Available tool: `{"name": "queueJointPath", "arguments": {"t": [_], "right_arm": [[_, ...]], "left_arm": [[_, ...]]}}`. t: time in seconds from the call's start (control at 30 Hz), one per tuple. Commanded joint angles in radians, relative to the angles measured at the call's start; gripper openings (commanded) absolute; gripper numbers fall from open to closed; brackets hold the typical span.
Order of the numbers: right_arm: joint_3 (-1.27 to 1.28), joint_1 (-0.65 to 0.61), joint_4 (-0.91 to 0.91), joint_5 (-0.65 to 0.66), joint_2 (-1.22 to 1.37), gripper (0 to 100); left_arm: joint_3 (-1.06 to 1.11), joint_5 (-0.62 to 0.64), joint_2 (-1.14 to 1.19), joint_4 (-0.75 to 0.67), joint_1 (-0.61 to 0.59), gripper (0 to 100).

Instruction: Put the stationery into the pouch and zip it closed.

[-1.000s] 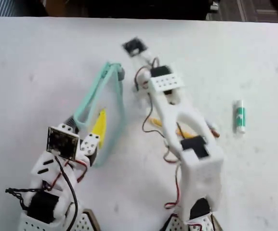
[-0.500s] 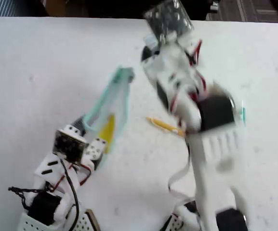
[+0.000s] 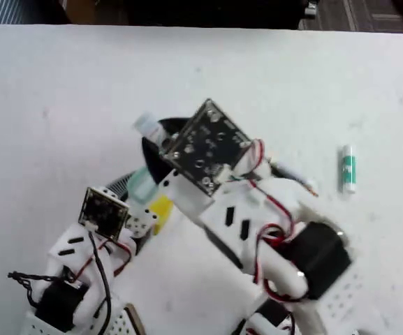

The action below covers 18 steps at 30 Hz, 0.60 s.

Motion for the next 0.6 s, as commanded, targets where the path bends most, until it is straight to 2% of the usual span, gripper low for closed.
{"name": "queueJointPath", "arguments": {"t": [0.0,0.23,0.4,0.57], "right_arm": [[0.167,-0.018,-0.150,-0.080,-0.087,1.7],[0.503,-0.018,-0.478,-0.106,-0.209,1.7],[0.626,-0.016,-0.674,-0.107,-0.209,1.7],[0.703,-0.015,-0.774,-0.152,-0.209,1.7]], "left_arm": [[-0.058,0.012,-0.004,0.003,-0.007,22],[-0.057,0.012,-0.004,0.003,-0.007,22],[-0.057,0.012,-0.004,0.003,-0.007,22],[-0.057,0.014,-0.004,0.002,-0.008,22]]}}
